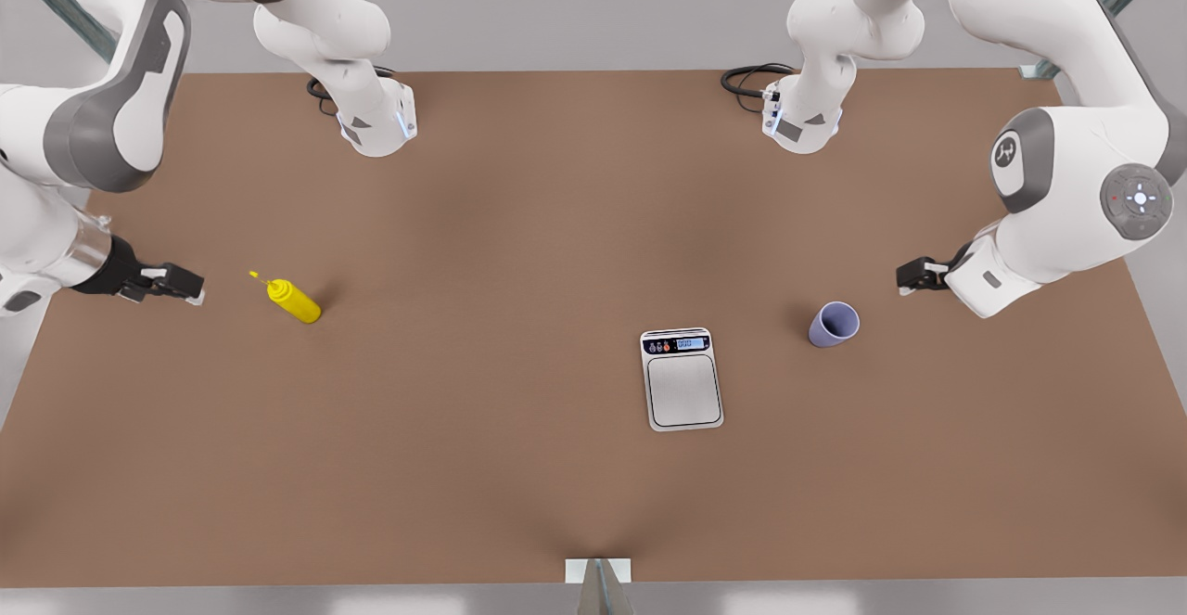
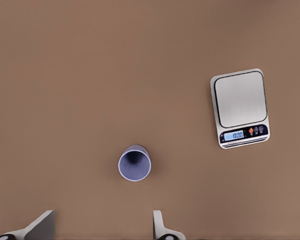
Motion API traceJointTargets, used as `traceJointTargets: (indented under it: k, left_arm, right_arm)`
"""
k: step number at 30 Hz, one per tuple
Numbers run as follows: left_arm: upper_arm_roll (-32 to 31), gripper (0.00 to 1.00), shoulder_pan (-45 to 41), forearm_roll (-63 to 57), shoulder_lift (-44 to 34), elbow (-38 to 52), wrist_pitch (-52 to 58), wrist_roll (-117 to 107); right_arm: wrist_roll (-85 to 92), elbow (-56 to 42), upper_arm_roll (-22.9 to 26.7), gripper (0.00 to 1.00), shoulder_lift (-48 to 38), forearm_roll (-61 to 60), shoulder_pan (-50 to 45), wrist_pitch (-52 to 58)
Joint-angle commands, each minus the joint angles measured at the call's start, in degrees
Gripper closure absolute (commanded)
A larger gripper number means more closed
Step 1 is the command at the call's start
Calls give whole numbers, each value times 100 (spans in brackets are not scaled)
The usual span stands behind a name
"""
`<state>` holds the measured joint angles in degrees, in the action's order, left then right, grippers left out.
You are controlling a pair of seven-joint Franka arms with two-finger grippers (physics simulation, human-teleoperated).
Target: Move cup to the weight, pick up sauce bottle, pour sauce
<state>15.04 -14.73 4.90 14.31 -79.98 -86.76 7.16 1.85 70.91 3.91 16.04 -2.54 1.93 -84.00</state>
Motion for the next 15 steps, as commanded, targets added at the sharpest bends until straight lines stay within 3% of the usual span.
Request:
traceJointTargets:
  k: [1,4,7,11,15]
  left_arm:
    - [-1,0,-4,-50,1,0,1,13]
    - [-80,0,-21,2,28,-895,-139,5]
    - [-264,0,-30,142,45,-2144,-1703,-206]
    - [-256,0,84,178,309,-2267,-2073,-145]
    - [-256,0,330,187,256,-3076,-2829,-110]
  right_arm:
    - [0,-7,-4,0,5,-1,0,6]
    - [0,-7,-13,0,-4,-1,9,50]
    - [18,-7,-31,0,-92,-10,9,32]
    - [26,10,-22,0,-127,-10,18,32]
    - [9,19,-57,0,-162,8,9,50]
